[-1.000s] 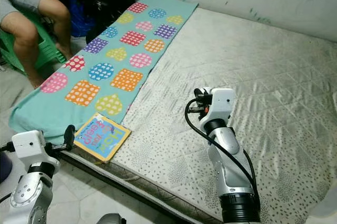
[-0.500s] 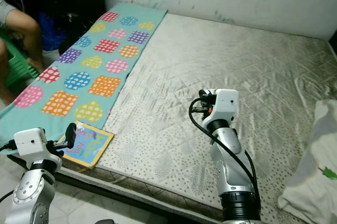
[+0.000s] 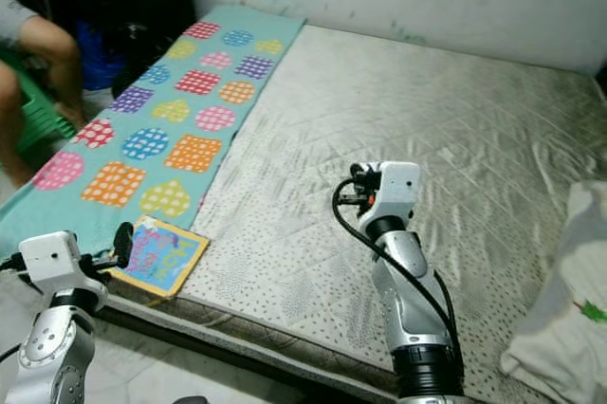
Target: Clean up the room
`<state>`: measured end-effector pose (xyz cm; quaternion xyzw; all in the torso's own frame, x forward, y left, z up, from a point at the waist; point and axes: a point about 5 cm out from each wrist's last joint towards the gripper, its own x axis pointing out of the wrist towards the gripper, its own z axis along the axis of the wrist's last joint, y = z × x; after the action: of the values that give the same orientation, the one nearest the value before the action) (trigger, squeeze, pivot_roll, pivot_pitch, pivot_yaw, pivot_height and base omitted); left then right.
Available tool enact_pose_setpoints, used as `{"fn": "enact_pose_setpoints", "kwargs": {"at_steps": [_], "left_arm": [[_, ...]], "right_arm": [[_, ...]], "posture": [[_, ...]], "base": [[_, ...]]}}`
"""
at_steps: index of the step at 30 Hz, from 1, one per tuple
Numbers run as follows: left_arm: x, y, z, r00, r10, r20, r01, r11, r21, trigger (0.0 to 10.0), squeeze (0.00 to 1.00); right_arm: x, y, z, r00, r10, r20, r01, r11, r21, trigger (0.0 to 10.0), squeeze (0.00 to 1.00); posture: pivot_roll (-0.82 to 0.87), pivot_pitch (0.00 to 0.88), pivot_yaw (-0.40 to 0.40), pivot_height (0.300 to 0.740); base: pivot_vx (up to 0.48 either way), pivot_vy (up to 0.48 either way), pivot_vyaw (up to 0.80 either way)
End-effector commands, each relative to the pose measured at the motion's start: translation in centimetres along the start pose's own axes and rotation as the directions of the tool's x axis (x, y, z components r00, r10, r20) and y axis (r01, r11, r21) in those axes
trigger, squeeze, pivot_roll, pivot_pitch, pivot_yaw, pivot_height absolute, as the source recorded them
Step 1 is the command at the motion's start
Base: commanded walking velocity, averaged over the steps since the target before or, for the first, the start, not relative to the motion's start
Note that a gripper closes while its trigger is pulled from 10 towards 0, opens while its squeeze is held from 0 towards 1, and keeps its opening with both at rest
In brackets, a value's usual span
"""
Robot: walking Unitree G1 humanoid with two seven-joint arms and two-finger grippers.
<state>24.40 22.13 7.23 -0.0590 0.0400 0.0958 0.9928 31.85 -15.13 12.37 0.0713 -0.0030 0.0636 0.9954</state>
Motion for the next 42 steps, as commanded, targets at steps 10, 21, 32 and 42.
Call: {"fn": "enact_pose_setpoints", "kwargs": {"at_steps": [10,21,32,42], "left_arm": [[-0.17,0.18,-0.27,1.000,-0.002,-0.011,0.002,1.000,0.007,10.0,0.00],[-0.14,0.19,-0.26,1.000,0.002,-0.011,-0.002,1.000,0.000,10.0,0.00],[-0.08,0.22,-0.31,1.000,-0.001,-0.013,0.001,1.000,-0.002,10.0,0.00],[-0.08,0.29,-0.21,1.000,0.003,-0.013,-0.003,1.000,0.000,10.0,0.00]], "right_arm": [[0.02,-0.02,-0.22,1.000,0.005,-0.008,-0.005,1.000,-0.006,10.0,0.00],[0.06,0.00,-0.31,1.000,0.009,-0.013,-0.009,1.000,-0.010,10.0,0.00],[-0.11,0.01,-0.68,1.000,0.010,-0.026,-0.011,1.000,-0.014,10.0,0.00],[-0.13,0.02,-0.84,0.999,0.011,-0.034,-0.012,1.000,-0.021,10.0,0.00]], "posture": [[-0.03,0.042,-0.013,0.740],[-0.03,0.047,-0.014,0.740],[-0.03,0.048,-0.013,0.740],[-0.03,0.056,-0.011,0.740]], "base": [[0.000,0.272,-0.49],[0.000,0.255,-0.25],[0.000,0.311,0.00],[0.000,0.462,0.00]]}}
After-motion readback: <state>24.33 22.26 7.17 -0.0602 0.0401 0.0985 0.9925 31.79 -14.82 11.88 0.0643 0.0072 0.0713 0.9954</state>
